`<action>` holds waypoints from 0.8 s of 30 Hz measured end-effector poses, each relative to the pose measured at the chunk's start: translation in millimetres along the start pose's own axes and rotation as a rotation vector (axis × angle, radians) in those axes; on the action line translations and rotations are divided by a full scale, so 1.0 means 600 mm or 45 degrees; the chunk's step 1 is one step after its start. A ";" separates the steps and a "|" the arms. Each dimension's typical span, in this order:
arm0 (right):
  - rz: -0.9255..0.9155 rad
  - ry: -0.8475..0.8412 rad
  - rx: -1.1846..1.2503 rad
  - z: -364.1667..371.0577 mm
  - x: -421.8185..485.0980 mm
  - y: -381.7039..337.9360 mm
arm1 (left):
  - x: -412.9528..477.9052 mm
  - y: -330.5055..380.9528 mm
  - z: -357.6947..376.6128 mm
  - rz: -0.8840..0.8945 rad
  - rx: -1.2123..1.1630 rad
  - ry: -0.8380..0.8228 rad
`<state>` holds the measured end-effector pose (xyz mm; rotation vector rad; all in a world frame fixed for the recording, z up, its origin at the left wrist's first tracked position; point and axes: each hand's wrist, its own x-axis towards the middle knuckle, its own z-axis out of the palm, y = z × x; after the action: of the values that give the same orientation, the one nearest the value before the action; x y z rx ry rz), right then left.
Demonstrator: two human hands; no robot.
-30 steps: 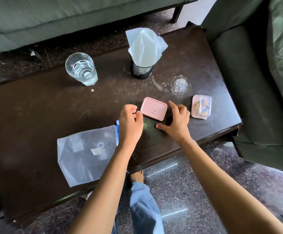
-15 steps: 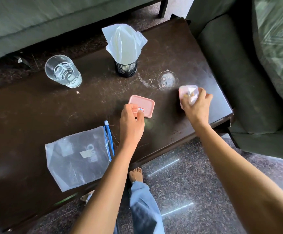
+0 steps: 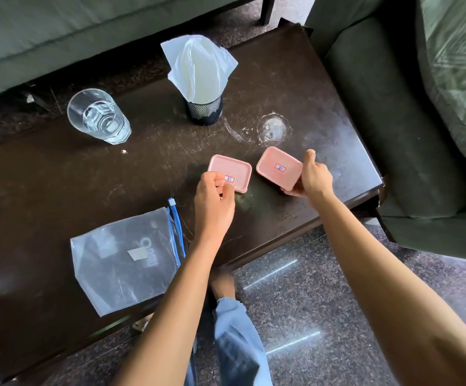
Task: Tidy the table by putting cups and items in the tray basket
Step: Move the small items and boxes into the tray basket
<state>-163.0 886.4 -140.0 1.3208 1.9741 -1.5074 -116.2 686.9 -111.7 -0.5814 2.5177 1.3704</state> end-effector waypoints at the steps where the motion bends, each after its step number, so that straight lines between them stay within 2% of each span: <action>1: 0.004 0.039 -0.041 0.000 0.003 -0.002 | 0.000 0.000 0.000 -0.001 0.001 -0.003; 5: -0.060 0.094 -0.183 -0.003 0.008 -0.009 | -0.001 -0.001 -0.001 -0.007 -0.001 -0.010; 8: -0.177 0.265 -0.553 -0.002 -0.006 -0.013 | 0.003 -0.002 -0.005 -0.008 -0.009 -0.002; 10: -0.408 0.528 -0.806 0.000 -0.024 -0.009 | 0.006 -0.003 -0.013 -0.013 -0.018 0.011; 11: -0.650 0.594 -0.830 0.005 -0.035 -0.006 | 0.008 -0.004 -0.017 -0.019 -0.023 0.018; 12: -0.934 0.573 -0.816 0.010 -0.045 -0.002 | 0.009 -0.004 -0.022 -0.023 -0.029 0.026; 13: -1.176 0.459 -0.835 0.020 -0.054 0.001 | 0.012 -0.005 -0.028 -0.023 -0.037 0.036; 15: -1.448 0.149 -0.982 0.048 -0.069 0.011 | 0.016 -0.008 -0.041 -0.029 -0.056 0.052; 17: -1.469 -0.078 -1.158 0.079 -0.080 0.018 | 0.021 -0.012 -0.054 -0.041 -0.081 0.068; 19: -1.422 -0.159 -1.303 0.107 -0.086 0.027 | 0.026 -0.018 -0.072 -0.050 -0.116 0.092; 24: -1.377 -0.047 -1.507 0.150 -0.095 0.014 | 0.034 -0.037 -0.130 -0.081 -0.213 0.152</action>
<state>-150.6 780.3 -139.1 -0.3195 2.8832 -0.2560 -125.1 605.8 -94.1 -0.7911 2.4657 1.5767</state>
